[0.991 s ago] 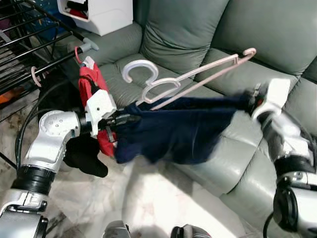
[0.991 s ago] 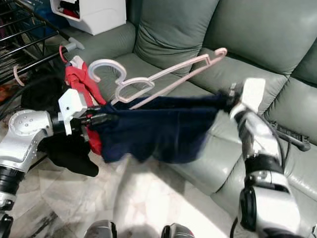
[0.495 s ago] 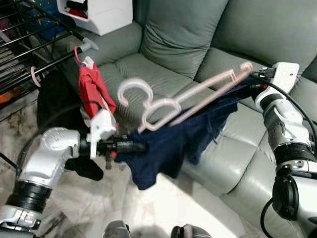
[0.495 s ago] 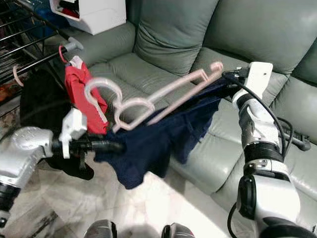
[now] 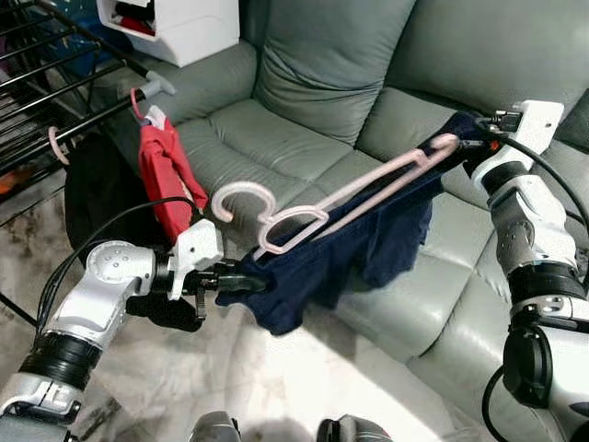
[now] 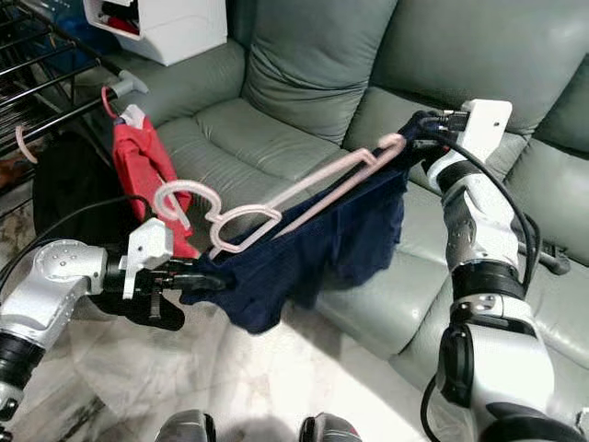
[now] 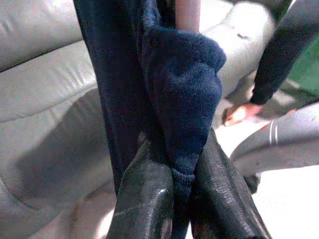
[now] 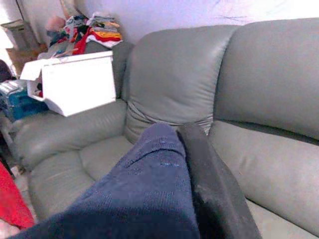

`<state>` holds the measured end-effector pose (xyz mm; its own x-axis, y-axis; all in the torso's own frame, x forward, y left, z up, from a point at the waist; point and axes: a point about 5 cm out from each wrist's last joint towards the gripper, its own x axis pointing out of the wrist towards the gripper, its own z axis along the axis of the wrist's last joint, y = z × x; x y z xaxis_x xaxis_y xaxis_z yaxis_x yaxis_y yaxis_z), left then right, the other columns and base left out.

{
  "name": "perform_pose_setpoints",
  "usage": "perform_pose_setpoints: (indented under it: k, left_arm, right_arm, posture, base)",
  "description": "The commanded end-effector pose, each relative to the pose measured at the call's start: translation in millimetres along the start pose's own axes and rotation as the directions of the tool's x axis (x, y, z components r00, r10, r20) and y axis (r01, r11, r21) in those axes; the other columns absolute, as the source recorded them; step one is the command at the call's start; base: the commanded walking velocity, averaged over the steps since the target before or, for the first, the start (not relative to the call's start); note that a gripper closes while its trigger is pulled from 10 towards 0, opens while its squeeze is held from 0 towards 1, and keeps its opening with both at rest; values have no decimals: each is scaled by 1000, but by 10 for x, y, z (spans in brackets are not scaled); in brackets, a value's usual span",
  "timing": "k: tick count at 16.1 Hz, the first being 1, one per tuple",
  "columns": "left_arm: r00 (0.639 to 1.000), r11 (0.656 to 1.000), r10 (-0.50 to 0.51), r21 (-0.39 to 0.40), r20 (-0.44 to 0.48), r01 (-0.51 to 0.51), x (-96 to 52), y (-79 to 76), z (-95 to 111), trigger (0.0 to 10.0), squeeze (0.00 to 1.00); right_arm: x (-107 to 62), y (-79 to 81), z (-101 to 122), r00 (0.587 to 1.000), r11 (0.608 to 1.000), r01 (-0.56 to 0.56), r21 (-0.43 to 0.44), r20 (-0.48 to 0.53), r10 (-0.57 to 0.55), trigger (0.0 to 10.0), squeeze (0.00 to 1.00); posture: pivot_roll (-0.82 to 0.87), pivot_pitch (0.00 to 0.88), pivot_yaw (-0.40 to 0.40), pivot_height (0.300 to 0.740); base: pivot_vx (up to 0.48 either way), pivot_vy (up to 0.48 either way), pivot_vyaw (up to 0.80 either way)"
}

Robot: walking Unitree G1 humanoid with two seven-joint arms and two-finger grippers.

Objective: Hang hanger

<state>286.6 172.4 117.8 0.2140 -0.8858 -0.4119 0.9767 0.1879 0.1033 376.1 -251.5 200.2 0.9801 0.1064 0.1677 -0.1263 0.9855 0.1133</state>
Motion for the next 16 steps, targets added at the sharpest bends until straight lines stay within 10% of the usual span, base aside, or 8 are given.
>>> perform_pose_setpoints:
  k: [1, 6, 13, 16]
  left_arm:
    - [987, 998, -3, -66, -163, -8, -139, -63, -299, 0, 0]
    - [950, 996, 94, 25, -297, -91, -83, 28, -425, 0, 0]
    - [752, 978, 112, 208, -649, 34, -60, 54, -727, 0, 0]
    - [751, 968, 225, 229, -621, -101, 44, 168, -738, 0, 0]
  right_arm:
    - [24, -202, 522, 975, 996, 86, 7, 203, -86, 0, 0]
    - [71, -55, 426, 985, 998, 38, -57, 168, -28, 0, 0]
    - [158, 181, 351, 991, 989, -5, -150, 135, 25, 0, 0]
    - [229, 352, 412, 988, 974, -65, -218, 124, 94, 0, 0]
  posture:
    - [-50, 49, -4, 740]
    - [-47, 51, -5, 740]
    - [-45, 50, -3, 740]
    - [-55, 42, 0, 740]
  base:
    - [0, 0, 0]
    - [0, 0, 0]
    - [0, 0, 0]
    - [0, 0, 0]
